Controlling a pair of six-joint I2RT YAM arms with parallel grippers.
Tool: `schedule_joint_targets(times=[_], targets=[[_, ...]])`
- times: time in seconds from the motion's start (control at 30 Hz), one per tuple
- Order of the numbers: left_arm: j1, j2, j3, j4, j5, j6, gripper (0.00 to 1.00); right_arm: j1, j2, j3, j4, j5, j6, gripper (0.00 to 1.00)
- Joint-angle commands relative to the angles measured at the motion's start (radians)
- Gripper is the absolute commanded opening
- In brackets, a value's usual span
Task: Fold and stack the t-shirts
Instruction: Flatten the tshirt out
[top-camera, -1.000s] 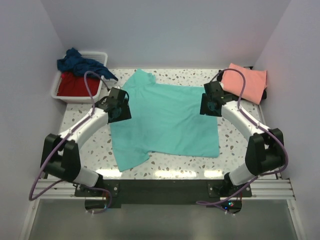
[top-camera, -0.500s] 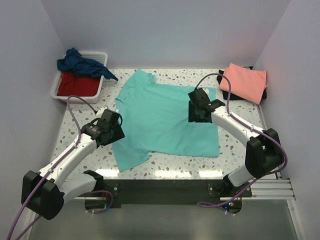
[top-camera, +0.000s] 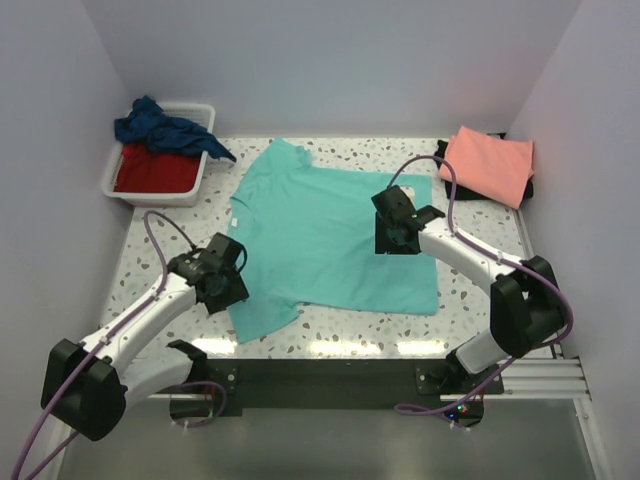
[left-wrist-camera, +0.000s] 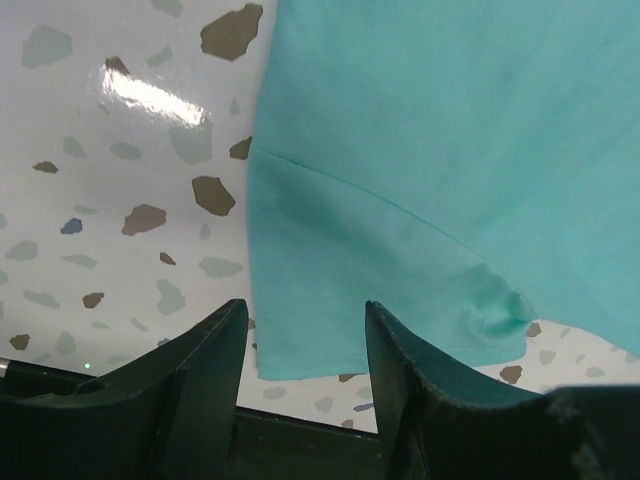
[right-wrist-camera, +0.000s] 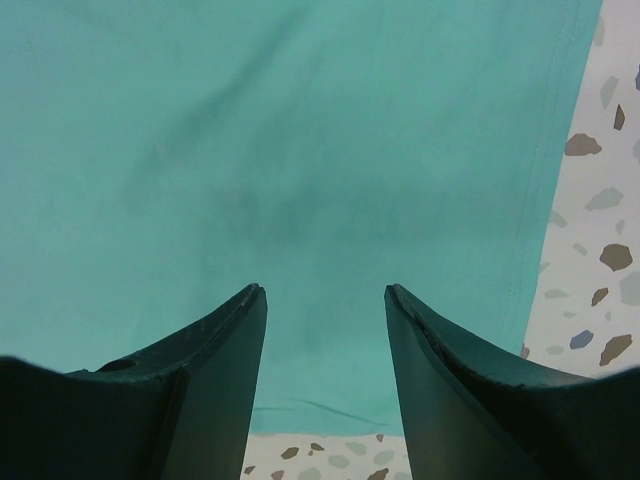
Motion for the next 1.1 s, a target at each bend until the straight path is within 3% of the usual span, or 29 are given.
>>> schedule_joint_targets(times=[0.0, 0.23, 0.53, 1.07], targets=[[-0.047, -0.038, -0.058, 0.002, 0.034, -0.116, 0.54, 0.013, -0.022, -0.014, 0.001, 0.028, 0.024, 0.55], [-0.228, -0.023, -0.086, -0.078, -0.019, -0.279, 0.53, 0.024, -0.026, -0.031, 0.001, 0.023, 0.012, 0.54], [-0.372, 0.034, -0.082, -0.126, -0.085, -0.443, 0.52, 0.026, -0.046, -0.049, 0.001, 0.025, 0.009, 0.54], [-0.383, 0.097, -0.044, -0.133, -0.11, -0.613, 0.47, 0.024, -0.042, -0.04, -0.007, 0.018, -0.008, 0.54]])
